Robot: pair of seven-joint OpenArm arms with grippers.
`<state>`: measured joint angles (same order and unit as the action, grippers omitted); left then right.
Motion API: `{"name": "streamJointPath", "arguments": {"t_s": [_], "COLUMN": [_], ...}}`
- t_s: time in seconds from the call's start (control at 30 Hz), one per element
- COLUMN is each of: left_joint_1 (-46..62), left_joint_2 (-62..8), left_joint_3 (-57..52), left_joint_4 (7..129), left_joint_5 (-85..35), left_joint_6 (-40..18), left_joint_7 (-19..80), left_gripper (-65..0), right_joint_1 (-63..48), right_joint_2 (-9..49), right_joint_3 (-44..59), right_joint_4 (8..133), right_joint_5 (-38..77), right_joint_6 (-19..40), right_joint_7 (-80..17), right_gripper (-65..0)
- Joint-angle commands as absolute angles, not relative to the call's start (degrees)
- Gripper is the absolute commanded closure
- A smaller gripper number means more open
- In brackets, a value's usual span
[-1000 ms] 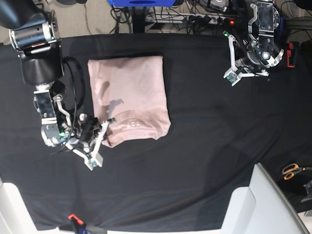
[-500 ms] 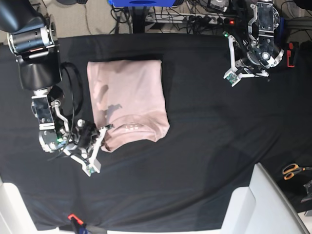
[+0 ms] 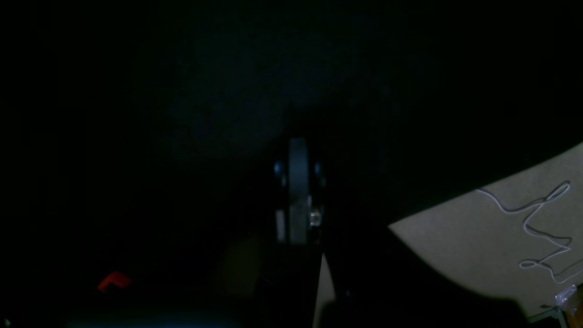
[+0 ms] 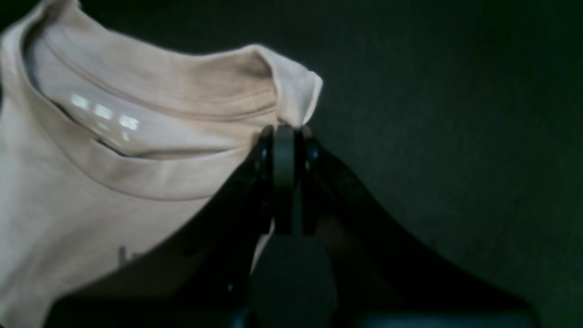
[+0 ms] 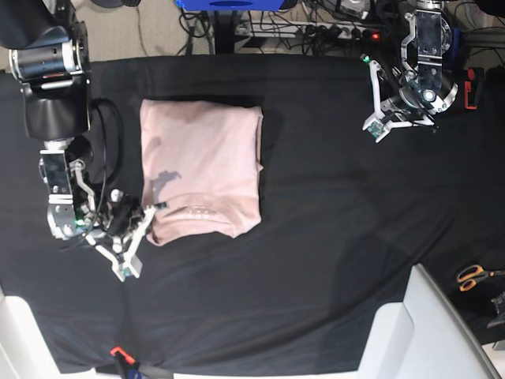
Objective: Fold the T-shirt properly
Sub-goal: 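Tuck the shirt's collar edge with the right gripper while left withdraws, then grip the shirt's side edges with both grippers and straighten it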
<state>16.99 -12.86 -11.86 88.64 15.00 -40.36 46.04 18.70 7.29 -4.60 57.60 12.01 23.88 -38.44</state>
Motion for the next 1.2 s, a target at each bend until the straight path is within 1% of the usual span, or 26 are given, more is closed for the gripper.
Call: {"name": "streamJointPath", "arguments": {"t_s": [0.0, 0.07, 0.1, 0.17, 0.27, 0.33, 0.4, 0.43, 0.53, 0.57, 0.63, 0.67, 0.7, 0.77, 0.8, 0.83, 0.87, 0.9, 1.0, 1.17], "left_joint_1": [16.75, 16.57, 16.04, 15.69, 15.6, 15.6, 15.6, 15.6, 15.96, 16.13, 18.07, 19.12, 19.91, 20.79, 20.97, 21.05, 20.88, 20.62, 19.56, 16.48], "left_joint_2": [-13.41, -13.41, -13.41, -13.41, -13.41, -13.41, -13.41, -13.41, -12.79, -12.0, -10.15, -9.45, -8.31, -5.49, -4.62, -3.91, -3.3, -2.77, -1.71, -0.57], "left_joint_3": [-12.0, -12.0, -12.0, -12.0, -12.0, -12.0, -11.91, -11.91, -11.91, -11.91, -12.26, -11.91, -11.82, -10.95, -9.8, -8.22, -6.29, -4.35, 0.66, 7.96], "left_joint_4": [89.36, 89.45, 89.45, 89.1, 89.19, 89.27, 89.63, 89.63, 90.95, 92.44, 96.48, 98.86, 100.88, 104.04, 105.36, 106.42, 107.12, 107.47, 108.09, 107.03], "left_joint_5": [15.16, 15.16, 15.16, 15.16, 15.16, 15.16, 14.81, 14.73, 14.55, 14.55, 14.55, 14.55, 14.46, 14.46, 14.46, 14.46, 14.46, 14.46, 14.55, 14.55], "left_joint_6": [-40.0, -40.0, -40.0, -40.0, -40.0, -40.0, -40.0, -40.0, -40.0, -40.0, -40.0, -40.0, -40.0, -40.0, -40.0, -40.0, -40.0, -40.0, -40.0, -34.07], "left_joint_7": [46.02, 46.02, 46.02, 46.02, 46.02, 46.02, 46.02, 46.02, 45.58, 44.7, 42.15, 40.66, 39.16, 36.18, 35.03, 34.24, 33.98, 33.89, 33.71, 33.71], "left_gripper": [0.0, 0.0, 0.0, 0.0, 0.0, 0.0, 0.0, 0.0, 0.0, 0.0, 0.0, 0.0, 0.0, 0.0, 0.0, 0.0, 0.0, 0.0, 0.0, 0.0], "right_joint_1": [20.18, 20.0, 19.91, 19.82, 19.82, 19.82, 19.74, 19.56, 15.16, 12.88, 6.9, 3.38, -0.13, -5.67, -8.22, -10.51, -12.18, -13.32, -14.99, -15.78], "right_joint_2": [7.43, 7.43, 7.34, 6.55, 6.29, 6.2, 6.55, 6.64, 8.13, 8.4, 8.57, 8.57, 8.57, 8.4, 8.22, 8.13, 7.87, 7.43, 7.08, 7.16], "right_joint_3": [-4.35, -4.35, -4.35, -4.35, -4.35, -4.35, -4.35, -4.35, -2.86, -2.07, -0.75, -0.04, 0.13, 0.22, 0.31, 0.31, 0.31, 0.31, 0.31, 0.31], "right_joint_4": [58.33, 58.33, 58.33, 58.33, 58.51, 58.77, 60.09, 61.49, 71.96, 76.09, 85.58, 89.8, 92.97, 97.01, 98.33, 99.38, 100.0, 100.09, 100.0, 100.0], "right_joint_5": [12.44, 12.53, 12.62, 12.62, 12.62, 12.62, 12.35, 12.35, 12.35, 12.44, 12.53, 12.53, 12.62, 12.62, 12.7, 12.7, 12.7, 12.7, 12.62, 12.44], "right_joint_6": [23.96, 23.96, 23.96, 23.96, 23.96, 23.96, 23.6, 22.29, 15.08, 14.37, 14.99, 15.69, 16.22, 17.19, 18.07, 19.03, 20.0, 20.79, 22.73, 23.08], "right_joint_7": [-37.85, -38.11, -38.11, -38.11, -39.25, -39.25, -38.99, -38.9, -39.08, -39.16, -39.34, -39.34, -39.34, -38.99, -38.73, -38.73, -38.73, -38.73, -38.73, -39.25], "right_gripper": [-0.3, -1.5, -4.1, -10.7, -23.4, -28.7, -29.0, -29.0, -29.1, -29.1, -29.1, -28.4, -25.5, -14.3, -6.0, 0.0, 0.0, -2.1, 0.0, -0.3]}}
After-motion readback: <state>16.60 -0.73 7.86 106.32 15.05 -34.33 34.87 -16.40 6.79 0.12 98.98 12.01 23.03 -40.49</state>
